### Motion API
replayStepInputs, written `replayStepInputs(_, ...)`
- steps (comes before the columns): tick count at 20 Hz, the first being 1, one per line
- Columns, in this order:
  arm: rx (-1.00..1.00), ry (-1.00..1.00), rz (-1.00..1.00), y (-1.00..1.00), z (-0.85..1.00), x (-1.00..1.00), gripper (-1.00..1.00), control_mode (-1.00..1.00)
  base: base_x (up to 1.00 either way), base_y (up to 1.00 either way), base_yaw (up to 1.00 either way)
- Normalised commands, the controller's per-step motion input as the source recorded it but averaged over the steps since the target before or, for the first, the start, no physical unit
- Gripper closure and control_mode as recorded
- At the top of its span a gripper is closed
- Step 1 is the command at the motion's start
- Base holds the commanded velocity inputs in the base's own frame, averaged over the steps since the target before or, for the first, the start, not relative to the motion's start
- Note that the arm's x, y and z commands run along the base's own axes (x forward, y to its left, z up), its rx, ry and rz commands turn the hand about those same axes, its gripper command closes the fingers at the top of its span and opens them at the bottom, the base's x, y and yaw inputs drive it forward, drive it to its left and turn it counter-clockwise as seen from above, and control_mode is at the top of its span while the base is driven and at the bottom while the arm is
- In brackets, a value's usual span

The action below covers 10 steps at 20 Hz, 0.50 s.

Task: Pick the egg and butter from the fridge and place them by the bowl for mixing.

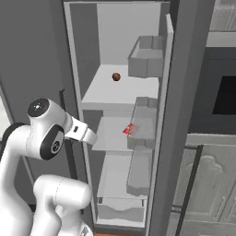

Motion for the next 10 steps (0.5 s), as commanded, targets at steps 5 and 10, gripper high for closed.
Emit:
replayStepInputs(5, 0.0, 0.0, 0.0, 0.0, 0.0, 0.0, -1.0, 1.0, 0.51, -0.3, 0.12)
replayStepInputs(10, 0.0, 0.0, 0.0, 0.0, 0.0, 0.0, -1.0, 1.0, 0.47, -0.3, 0.09)
